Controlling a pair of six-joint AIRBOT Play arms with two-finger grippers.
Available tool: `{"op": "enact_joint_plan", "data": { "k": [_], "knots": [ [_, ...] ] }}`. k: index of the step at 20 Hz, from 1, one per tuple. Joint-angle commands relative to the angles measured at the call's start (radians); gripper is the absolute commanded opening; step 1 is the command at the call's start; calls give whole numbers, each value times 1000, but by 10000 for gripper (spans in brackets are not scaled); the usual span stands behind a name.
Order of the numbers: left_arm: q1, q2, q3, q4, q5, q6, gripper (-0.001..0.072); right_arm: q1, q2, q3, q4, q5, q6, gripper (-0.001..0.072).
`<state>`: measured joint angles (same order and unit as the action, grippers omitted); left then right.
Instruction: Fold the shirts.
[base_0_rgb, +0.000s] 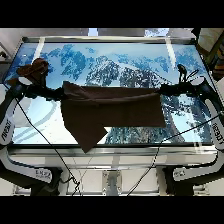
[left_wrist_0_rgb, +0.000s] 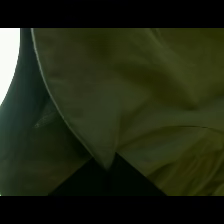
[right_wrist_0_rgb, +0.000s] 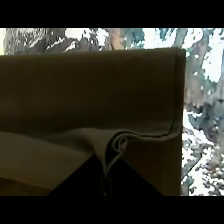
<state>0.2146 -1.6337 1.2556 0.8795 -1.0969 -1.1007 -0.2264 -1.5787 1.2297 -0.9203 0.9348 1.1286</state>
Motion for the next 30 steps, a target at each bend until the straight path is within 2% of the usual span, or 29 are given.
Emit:
{"op": "enact_joint_plan", "data": {
  "k": [1, 4, 5, 6, 7, 8, 9, 12, 15, 18, 20, 23, 25, 27, 30],
  "knots": [
    [2, -1, -51, -47, 42, -3, 12, 9, -30, 0, -21, 18, 55, 25],
    [2, -1, -51, -45, 43, -2, 25, 8, -30, 1, -19, 18, 55, 37],
    [2, -1, -51, -43, 43, -2, 27, 8, -30, 1, -19, 18, 55, 84],
    [3, -1, -51, -42, 43, -2, 46, 8, -30, 1, -19, 19, 56, 223],
    [4, 0, -50, -42, 43, -2, 239, 8, -30, 2, -19, 20, 57, 363],
    [4, 0, -48, -42, 43, -4, 590, 8, -30, 2, -19, 24, 57, 389],
    [4, 0, -42, -42, 40, -14, 672, 8, -30, 2, -19, 26, 57, 389],
    [4, 0, -10, -7, 19, -15, 672, 6, -29, 4, -27, 27, 57, 389],
    [4, 0, 67, 135, -25, -61, 673, -10, -22, 6, -30, 40, 57, 389],
    [4, 0, 208, 316, -84, -134, 672, -42, -22, 83, -31, 127, 57, 389],
    [4, 0, 331, 371, -116, -162, 672, -59, -22, 177, -29, 206, 58, 389],
    [3, 4, 552, 285, -155, -160, 669, -65, -22, 359, -29, 341, 58, 380],
    [3, 15, 702, 219, -171, -159, 558, -65, -21, 494, -26, 436, 58, 380],
    [3, 43, 838, 178, -203, -156, 552, -65, -3, 604, -26, 500, 80, 380],
    [3, 156, 855, 196, -239, -147, 552, -65, 63, 700, -45, 544, 80, 380]
  ]
}}
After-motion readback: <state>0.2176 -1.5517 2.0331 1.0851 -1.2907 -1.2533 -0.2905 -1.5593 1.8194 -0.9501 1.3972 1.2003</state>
